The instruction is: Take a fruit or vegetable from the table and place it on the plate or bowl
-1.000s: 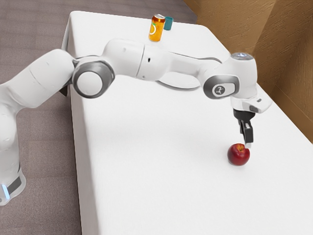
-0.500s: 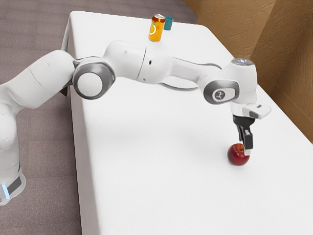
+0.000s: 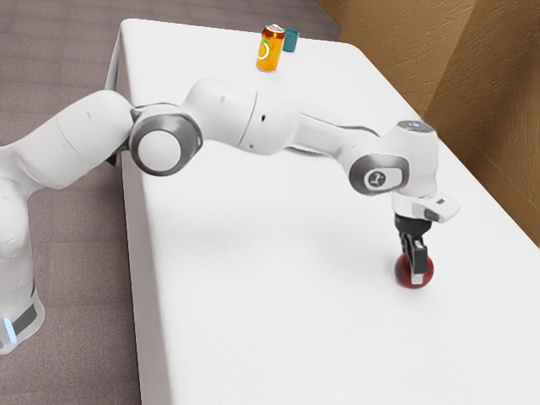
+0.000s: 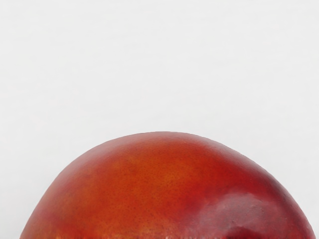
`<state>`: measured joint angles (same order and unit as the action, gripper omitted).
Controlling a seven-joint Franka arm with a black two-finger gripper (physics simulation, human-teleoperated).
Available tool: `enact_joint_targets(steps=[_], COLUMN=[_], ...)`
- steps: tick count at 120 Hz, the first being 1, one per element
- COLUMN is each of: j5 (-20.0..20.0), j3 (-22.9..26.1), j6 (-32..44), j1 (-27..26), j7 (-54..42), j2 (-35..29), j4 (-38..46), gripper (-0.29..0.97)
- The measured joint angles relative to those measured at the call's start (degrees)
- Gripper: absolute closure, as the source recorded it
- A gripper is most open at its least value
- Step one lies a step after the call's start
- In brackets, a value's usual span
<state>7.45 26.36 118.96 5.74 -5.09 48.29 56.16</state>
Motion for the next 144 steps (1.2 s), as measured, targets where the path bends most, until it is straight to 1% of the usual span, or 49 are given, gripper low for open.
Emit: enact_joint_targets(steps=[9,13,19,33,41,49,59,71,77,93,100,111,117,144], j5=[-0.2,-0.5,-0.7,-0.3,0.2,0.8,1.8,2.8,3.1,2.5,1.7,1.0,0.7,0.4], j3=[0.0,0.0,0.0,0.0,0.1,0.1,0.2,-0.1,-1.6,-8.4,-10.4,-11.5,-12.2,-12.7], j6=[0.1,0.1,0.1,0.3,0.4,0.3,-0.2,-1.9,-3.3,-8.6,-10.7,-13.4,-14.6,-16.9], j1=[0.0,0.0,0.0,0.0,0.0,0.0,0.0,0.2,0.3,0.8,2.4,5.4,6.6,16.2], j7=[0.0,0.0,0.0,0.3,0.6,0.9,1.3,1.8,2.0,2.3,2.3,2.2,2.2,3.4], j2=[0.5,0.6,0.7,0.6,0.3,-1.0,-3.0,-6.0,-7.6,-13.5,-15.5,-17.4,-17.8,-17.9], j4=[0.0,0.0,0.0,-0.1,-0.1,-0.2,-0.3,-0.6,-0.7,-0.7,-0.7,-0.7,-0.7,-0.7], gripper=[0.00,0.03,0.10,0.32,0.39,0.39,0.43,0.43,0.45,0.46,0.46,0.46,0.47,0.48])
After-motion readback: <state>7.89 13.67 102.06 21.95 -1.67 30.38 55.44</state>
